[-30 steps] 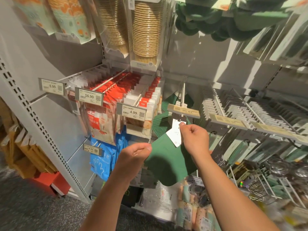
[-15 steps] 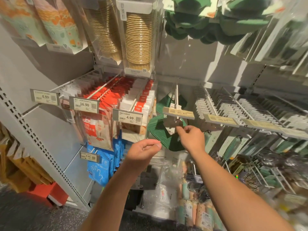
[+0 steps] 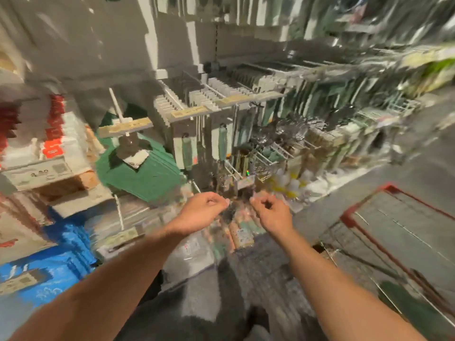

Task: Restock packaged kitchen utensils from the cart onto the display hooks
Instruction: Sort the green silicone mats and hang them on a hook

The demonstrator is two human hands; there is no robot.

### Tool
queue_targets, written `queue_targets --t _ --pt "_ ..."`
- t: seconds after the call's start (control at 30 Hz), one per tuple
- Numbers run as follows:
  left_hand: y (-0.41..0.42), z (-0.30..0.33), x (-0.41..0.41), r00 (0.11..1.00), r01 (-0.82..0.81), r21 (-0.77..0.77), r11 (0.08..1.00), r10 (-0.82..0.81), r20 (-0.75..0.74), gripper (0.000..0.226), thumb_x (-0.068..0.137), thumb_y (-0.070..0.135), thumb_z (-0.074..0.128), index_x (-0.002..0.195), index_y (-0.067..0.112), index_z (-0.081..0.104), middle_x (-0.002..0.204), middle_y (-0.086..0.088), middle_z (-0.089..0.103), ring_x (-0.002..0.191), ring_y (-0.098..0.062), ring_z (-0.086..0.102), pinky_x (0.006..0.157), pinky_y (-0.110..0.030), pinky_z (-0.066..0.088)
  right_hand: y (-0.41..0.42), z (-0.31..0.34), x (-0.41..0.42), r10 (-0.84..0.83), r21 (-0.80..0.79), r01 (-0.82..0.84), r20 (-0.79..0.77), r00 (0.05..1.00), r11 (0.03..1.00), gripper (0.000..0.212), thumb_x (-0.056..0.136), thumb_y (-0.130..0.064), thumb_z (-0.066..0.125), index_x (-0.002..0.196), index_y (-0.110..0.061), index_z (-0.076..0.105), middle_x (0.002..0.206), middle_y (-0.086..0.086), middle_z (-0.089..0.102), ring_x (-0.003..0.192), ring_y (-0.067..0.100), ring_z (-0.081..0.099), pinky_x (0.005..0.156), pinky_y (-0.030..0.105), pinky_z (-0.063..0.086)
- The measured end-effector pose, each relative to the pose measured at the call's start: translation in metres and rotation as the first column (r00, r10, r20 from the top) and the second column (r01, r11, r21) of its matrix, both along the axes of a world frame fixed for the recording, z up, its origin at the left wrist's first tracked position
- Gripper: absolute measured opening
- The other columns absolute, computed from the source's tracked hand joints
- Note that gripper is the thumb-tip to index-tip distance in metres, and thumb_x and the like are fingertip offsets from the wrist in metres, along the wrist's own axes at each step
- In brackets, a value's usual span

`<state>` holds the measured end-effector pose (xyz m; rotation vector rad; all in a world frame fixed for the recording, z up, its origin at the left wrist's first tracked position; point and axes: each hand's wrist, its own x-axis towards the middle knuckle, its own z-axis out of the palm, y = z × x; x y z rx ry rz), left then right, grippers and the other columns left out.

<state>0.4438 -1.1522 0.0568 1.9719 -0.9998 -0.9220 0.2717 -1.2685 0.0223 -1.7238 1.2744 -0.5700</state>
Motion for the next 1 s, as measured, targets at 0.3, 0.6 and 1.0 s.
queue_targets --t 0.3,0.6,1.0 --pt "-0.11 -0.031 -0.128 0.848 0.399 0.309 0.863 -0.476 0.235 0.05 0.1 0.062 0.049 0.123 0.024 0.072 0.131 -0.004 0.069 0.118 -0.026 0.063 0.09 -0.03 0.047 -0.027 -0.022 -0.196 -0.307 0.123 0.306 -0.011 0.952 0.944 0.023 0.094 -0.046 0.069 0.081 -0.027 0.068 0.086 -0.003 0.072 0.085 0.02 0.07 0.08 0.035 0.053" --pt "-0.247 -0.052 -0.329 0.628 0.672 0.294 0.68 -0.733 0.261 0.052 0.1 0.067 0.042 0.103 0.024 0.071 0.109 -0.008 0.069 0.1 -0.026 0.063 0.071 -0.03 0.038 -0.087 -0.057 -0.411 -0.574 0.096 0.583 -0.107 0.812 0.807 0.028 0.099 -0.043 0.064 0.092 -0.017 0.074 0.084 0.003 0.073 0.082 0.027 0.069 0.073 0.037 0.053" --pt "-0.35 -0.118 -0.483 0.387 0.817 0.41 0.405 -0.913 0.132 0.051 0.106 0.057 0.038 0.118 0.016 0.067 0.108 -0.003 0.069 0.091 -0.016 0.059 0.082 -0.031 0.041 -0.129 -0.128 -0.551 -0.746 0.203 0.78 -0.228 0.626 0.592 0.031 0.097 -0.047 0.066 0.1 -0.016 0.071 0.091 -0.003 0.068 0.09 0.019 0.063 0.07 0.028 0.04"
